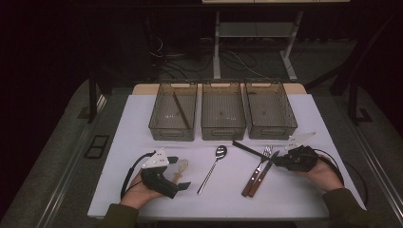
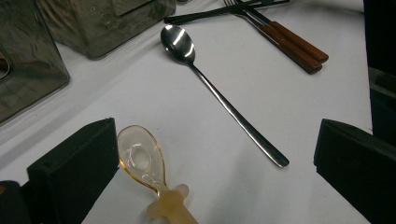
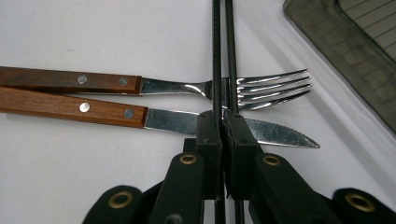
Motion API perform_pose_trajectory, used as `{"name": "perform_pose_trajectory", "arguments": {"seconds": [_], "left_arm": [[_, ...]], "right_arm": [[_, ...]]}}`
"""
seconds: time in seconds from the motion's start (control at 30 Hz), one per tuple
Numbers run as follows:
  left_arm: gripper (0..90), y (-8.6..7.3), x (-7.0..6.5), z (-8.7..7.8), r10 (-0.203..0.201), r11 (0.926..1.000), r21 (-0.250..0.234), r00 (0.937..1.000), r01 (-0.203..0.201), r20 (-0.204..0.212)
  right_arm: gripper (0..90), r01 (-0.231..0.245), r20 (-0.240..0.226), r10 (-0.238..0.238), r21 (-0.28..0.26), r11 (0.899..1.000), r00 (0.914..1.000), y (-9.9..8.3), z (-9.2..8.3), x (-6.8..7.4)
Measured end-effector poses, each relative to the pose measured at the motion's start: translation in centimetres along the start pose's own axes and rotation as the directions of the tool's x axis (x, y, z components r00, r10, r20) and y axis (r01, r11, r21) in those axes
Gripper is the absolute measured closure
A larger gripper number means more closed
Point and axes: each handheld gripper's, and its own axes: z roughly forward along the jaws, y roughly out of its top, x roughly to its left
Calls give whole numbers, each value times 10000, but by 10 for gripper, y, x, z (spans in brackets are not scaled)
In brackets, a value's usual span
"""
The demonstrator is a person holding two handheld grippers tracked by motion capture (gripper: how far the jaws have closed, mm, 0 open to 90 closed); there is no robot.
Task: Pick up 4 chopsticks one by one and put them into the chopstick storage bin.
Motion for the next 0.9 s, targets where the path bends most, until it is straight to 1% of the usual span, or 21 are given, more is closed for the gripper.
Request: {"name": "perform_pose_trajectory", "arguments": {"seconds": [0.33, 0.43, 0.73, 0.83, 0.9], "left_arm": [[0, 0, 0, 0, -3, 10000, -9, 10000, 3, 7], [0, 0, 0, 0, 1, 10000, -6, 10000, -1, 8], [0, 0, 0, 1, 1, 10000, 10, 10000, -1, 11], [0, 0, 0, 0, -1, 10000, 5, 10000, 1, 15], [0, 0, 0, 0, -1, 10000, 1, 10000, 1, 15]], "right_arm": [[859, -135, -93, 131, -509, 9986, 9999, 2, -10, -2], [859, -153, -55, 150, -659, 9977, 9999, 3, -14, -2], [859, -306, -211, 280, -1379, 9900, 9994, 6, -26, -3], [859, -318, -240, 285, -1524, 9878, 9993, 7, -28, -3], [859, -412, -325, 363, -1660, 9853, 9988, 7, -30, -3]]}}
